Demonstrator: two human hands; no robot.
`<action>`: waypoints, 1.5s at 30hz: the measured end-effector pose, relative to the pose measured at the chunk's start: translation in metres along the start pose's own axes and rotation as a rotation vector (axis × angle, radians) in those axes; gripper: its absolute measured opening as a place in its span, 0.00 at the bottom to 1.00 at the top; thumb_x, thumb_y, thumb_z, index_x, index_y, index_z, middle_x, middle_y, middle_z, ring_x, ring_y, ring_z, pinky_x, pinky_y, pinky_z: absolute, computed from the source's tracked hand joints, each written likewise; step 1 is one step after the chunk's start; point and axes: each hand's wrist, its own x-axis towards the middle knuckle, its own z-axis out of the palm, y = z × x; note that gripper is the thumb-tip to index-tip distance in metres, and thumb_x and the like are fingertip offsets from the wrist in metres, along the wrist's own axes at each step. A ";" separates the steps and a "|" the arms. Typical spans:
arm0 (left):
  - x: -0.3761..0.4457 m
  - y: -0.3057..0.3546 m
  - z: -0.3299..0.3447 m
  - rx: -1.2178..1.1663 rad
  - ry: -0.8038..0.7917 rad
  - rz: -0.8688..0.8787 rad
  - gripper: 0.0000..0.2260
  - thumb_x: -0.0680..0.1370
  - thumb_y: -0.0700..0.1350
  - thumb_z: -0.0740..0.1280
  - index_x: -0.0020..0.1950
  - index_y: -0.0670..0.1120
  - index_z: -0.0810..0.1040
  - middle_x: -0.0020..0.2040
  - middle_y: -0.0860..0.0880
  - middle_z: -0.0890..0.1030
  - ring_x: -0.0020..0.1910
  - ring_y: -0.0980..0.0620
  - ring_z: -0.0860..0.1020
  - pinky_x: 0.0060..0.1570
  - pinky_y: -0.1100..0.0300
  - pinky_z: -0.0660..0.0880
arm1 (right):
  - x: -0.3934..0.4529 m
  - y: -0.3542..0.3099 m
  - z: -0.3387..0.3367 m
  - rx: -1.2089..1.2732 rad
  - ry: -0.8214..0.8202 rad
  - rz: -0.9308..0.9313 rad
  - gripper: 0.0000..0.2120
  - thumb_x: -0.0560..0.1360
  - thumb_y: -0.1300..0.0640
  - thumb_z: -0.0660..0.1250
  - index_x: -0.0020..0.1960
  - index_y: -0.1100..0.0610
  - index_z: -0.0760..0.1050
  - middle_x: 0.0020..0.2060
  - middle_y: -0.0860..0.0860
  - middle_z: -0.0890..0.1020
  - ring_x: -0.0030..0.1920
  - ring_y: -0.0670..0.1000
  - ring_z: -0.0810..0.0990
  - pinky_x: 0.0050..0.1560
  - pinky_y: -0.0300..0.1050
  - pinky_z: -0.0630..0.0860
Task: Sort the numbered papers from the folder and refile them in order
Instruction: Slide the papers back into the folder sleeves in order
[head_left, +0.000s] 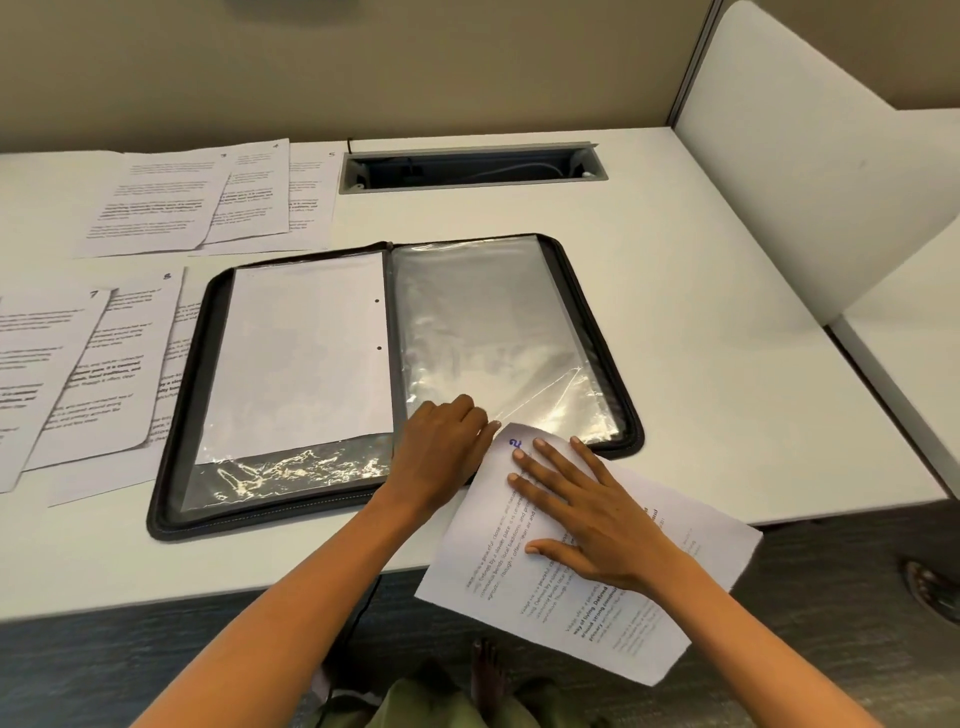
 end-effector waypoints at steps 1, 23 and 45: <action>0.003 0.003 0.001 -0.016 -0.015 0.000 0.10 0.77 0.46 0.63 0.42 0.43 0.80 0.37 0.47 0.80 0.28 0.47 0.76 0.28 0.58 0.73 | 0.001 -0.001 0.000 -0.011 -0.003 -0.017 0.33 0.79 0.35 0.51 0.77 0.53 0.55 0.77 0.52 0.56 0.77 0.54 0.50 0.73 0.60 0.50; 0.007 0.014 0.004 -0.117 -0.128 0.085 0.16 0.68 0.39 0.76 0.52 0.46 0.75 0.45 0.47 0.80 0.32 0.49 0.77 0.32 0.58 0.75 | 0.008 -0.003 -0.002 -0.031 -0.018 0.507 0.35 0.79 0.34 0.41 0.74 0.57 0.62 0.74 0.52 0.64 0.74 0.54 0.60 0.67 0.58 0.58; -0.012 -0.006 0.016 0.048 -0.340 -0.007 0.27 0.82 0.57 0.41 0.71 0.47 0.69 0.74 0.42 0.63 0.73 0.41 0.60 0.69 0.42 0.54 | 0.029 -0.012 0.003 0.027 -0.049 0.243 0.32 0.79 0.34 0.44 0.78 0.48 0.48 0.77 0.51 0.55 0.77 0.54 0.51 0.73 0.54 0.49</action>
